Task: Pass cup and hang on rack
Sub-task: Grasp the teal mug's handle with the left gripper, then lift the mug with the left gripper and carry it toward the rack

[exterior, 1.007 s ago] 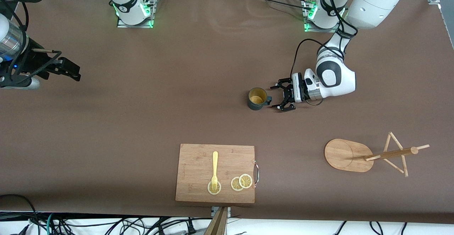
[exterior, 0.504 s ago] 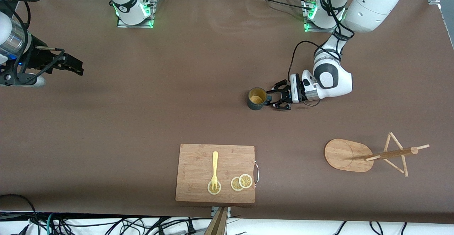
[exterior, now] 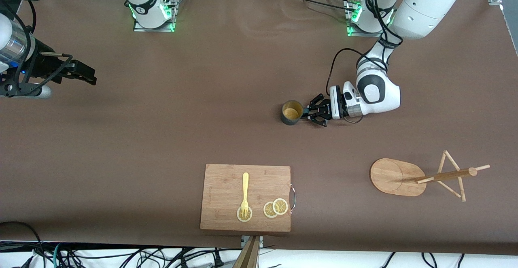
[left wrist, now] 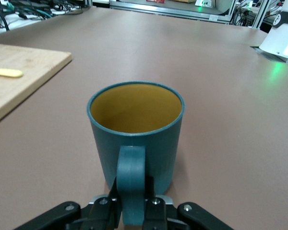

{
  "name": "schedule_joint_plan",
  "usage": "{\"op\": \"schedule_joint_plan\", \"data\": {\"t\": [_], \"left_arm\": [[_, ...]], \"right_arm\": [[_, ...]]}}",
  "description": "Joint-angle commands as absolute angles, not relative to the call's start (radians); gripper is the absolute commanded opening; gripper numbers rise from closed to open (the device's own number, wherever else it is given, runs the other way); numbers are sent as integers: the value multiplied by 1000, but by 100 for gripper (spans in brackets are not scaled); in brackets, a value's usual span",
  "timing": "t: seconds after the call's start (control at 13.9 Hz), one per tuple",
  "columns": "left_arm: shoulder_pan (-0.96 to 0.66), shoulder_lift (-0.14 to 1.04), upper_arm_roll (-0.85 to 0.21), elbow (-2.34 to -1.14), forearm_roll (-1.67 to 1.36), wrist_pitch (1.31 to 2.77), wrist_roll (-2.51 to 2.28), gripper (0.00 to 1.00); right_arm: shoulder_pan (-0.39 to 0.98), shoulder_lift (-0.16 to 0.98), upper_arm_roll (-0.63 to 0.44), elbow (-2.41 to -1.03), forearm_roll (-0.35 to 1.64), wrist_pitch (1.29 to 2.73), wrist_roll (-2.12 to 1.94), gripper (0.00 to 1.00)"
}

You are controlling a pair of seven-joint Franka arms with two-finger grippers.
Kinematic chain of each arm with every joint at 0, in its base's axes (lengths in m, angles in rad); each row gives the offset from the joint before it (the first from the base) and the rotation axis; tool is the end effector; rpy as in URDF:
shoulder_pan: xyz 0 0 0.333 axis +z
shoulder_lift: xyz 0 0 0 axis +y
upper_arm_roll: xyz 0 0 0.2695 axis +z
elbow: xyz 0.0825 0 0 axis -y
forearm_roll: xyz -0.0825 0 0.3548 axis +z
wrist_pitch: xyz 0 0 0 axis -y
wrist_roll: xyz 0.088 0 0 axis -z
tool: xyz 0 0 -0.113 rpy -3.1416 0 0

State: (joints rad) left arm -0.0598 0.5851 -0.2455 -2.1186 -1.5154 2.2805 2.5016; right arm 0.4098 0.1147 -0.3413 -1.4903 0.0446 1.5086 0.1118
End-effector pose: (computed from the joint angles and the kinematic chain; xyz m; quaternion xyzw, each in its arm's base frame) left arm 0.4710 -0.1890 0.1108 0.6507 -0.5703 0.3389 0.3694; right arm 0.5433 0.0518 0.5440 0.9988 -0.0211 -0.0450 0.0009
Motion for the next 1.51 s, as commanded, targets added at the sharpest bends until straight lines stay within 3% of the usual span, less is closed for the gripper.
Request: {"op": "schedule_joint_plan", "data": {"t": [0.0,0.43,1.29,1.44], "left_arm": [[-49,600,-247,-2091,-1549,2237,2534,0],[26,592,-245,-2092,-1539,2116,2390,0],[449,575,-232,-2043,-1112,1646,1854,0],[503,577,-229,-1982,-1063,1574,1755,0]], "right_arm": [[411,106,-342,-1479,60,1488,117,100],[411,106,-342,-1479,60,1488,120,100],[411,106,-342,-1480,60,1488,118,100],[411,106,-342,-1480,60,1488,118,100]]}}
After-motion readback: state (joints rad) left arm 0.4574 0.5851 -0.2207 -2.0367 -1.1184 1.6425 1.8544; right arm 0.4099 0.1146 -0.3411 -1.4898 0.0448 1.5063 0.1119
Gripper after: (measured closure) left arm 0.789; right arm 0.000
